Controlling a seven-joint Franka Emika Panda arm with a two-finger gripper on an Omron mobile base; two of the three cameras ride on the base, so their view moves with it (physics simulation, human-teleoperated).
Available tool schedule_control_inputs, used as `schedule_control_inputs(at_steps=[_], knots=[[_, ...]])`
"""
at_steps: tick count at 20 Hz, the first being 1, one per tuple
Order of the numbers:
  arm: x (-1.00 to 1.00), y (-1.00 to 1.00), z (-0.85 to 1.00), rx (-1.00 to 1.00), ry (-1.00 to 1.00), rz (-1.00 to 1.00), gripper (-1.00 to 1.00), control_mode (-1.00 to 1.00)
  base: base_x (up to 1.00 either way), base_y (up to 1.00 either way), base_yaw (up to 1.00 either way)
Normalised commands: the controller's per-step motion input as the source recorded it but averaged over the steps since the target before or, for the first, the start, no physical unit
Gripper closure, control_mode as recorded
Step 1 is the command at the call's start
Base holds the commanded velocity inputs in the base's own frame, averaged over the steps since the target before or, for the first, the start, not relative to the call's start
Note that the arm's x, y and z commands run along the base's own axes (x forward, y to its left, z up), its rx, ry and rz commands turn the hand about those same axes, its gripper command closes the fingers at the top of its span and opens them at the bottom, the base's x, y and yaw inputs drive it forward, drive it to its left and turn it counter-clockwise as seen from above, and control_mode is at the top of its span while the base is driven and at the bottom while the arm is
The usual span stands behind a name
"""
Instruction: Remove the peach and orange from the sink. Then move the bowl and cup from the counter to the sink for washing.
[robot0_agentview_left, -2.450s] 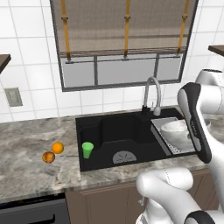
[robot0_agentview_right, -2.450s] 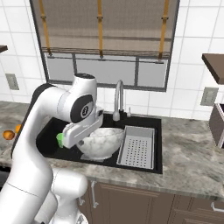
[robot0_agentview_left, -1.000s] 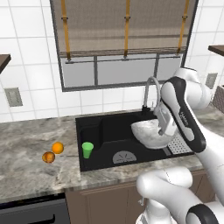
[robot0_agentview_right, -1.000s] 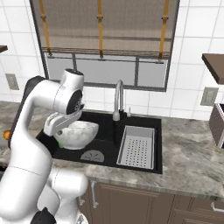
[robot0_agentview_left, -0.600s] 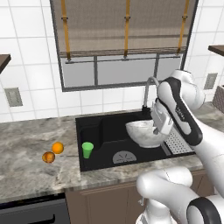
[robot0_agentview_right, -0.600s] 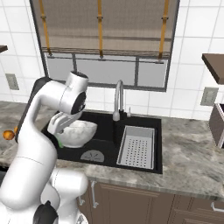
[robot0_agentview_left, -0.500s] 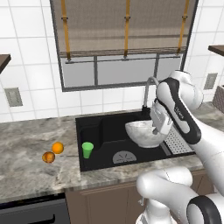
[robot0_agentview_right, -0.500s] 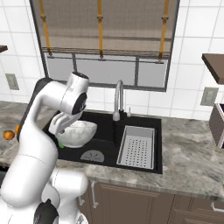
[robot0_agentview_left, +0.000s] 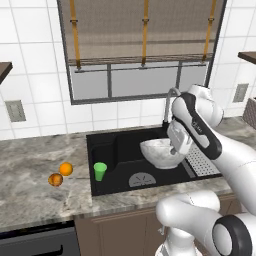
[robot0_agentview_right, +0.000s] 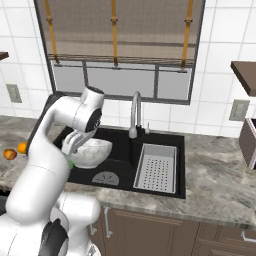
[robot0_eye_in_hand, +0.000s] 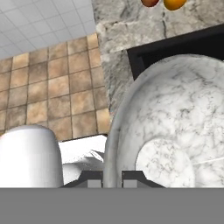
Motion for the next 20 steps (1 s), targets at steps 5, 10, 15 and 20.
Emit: schedule_control_inputs(at_steps=[5, 10, 15, 20], knots=[[0.21, 0.00, -0.19, 0.00, -0.01, 0.00, 1.00, -1.00, 0.00, 0.00, 0.00], [0.19, 0.00, -0.23, 0.00, 0.00, 0.00, 1.00, -1.00, 0.00, 0.00, 0.00], [0.20, 0.00, -0.24, 0.00, 0.00, 0.00, 1.00, -1.00, 0.00, 0.00, 0.00], [0.20, 0.00, -0.26, 0.00, 0.00, 0.00, 1.00, -1.00, 0.00, 0.00, 0.00]])
